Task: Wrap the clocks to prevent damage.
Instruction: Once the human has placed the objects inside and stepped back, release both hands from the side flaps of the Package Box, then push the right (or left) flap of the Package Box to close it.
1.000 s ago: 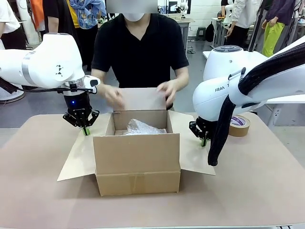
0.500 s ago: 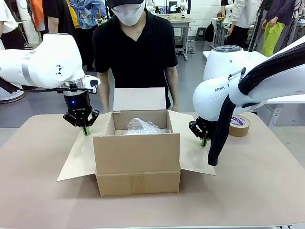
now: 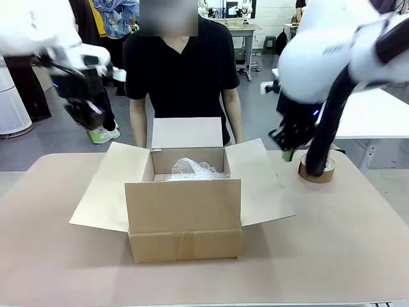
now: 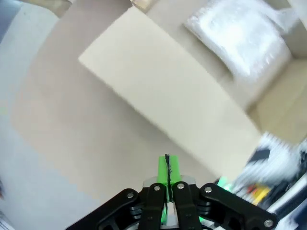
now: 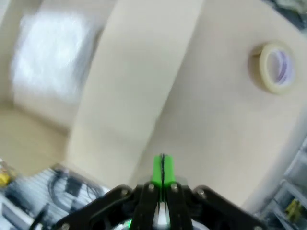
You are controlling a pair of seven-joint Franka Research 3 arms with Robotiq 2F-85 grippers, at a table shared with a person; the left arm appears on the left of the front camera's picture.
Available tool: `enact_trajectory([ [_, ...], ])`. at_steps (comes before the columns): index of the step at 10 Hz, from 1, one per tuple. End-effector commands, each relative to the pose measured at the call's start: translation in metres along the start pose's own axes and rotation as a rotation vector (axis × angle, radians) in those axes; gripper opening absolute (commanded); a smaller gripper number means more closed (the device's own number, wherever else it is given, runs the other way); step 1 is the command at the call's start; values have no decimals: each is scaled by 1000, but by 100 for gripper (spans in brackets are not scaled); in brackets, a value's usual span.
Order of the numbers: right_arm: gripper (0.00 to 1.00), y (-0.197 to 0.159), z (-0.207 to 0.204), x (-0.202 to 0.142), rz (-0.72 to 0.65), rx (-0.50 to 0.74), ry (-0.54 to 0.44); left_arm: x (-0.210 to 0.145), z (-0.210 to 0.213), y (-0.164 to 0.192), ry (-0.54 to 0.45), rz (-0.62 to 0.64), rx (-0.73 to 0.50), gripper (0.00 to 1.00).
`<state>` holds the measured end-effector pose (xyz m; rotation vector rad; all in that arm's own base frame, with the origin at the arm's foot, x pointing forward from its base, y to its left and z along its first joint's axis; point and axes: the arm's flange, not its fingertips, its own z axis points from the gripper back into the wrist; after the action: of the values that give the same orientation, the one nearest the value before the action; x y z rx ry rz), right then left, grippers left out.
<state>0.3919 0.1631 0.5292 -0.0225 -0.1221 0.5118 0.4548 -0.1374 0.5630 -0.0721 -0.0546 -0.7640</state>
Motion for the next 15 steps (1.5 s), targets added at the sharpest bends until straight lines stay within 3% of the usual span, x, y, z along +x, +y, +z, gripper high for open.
enact_trajectory([
  [1,1,-23,25,-22,248,-30,70,-33,15,29,34,-240,-47,0],
  [3,1,-39,26,-50,477,-66,83,-70,12,43,17,-431,-26,0],
  [6,1,-69,14,-66,727,-16,71,-84,-2,37,22,-637,6,0],
  [10,1,-85,6,-69,822,100,83,-79,-10,27,79,-764,-17,0],
  [11,1,-83,9,-69,777,37,75,-73,-7,26,59,-701,-18,0],
  [15,1,-83,9,-69,777,37,75,-73,-7,26,59,-701,-18,0],
])
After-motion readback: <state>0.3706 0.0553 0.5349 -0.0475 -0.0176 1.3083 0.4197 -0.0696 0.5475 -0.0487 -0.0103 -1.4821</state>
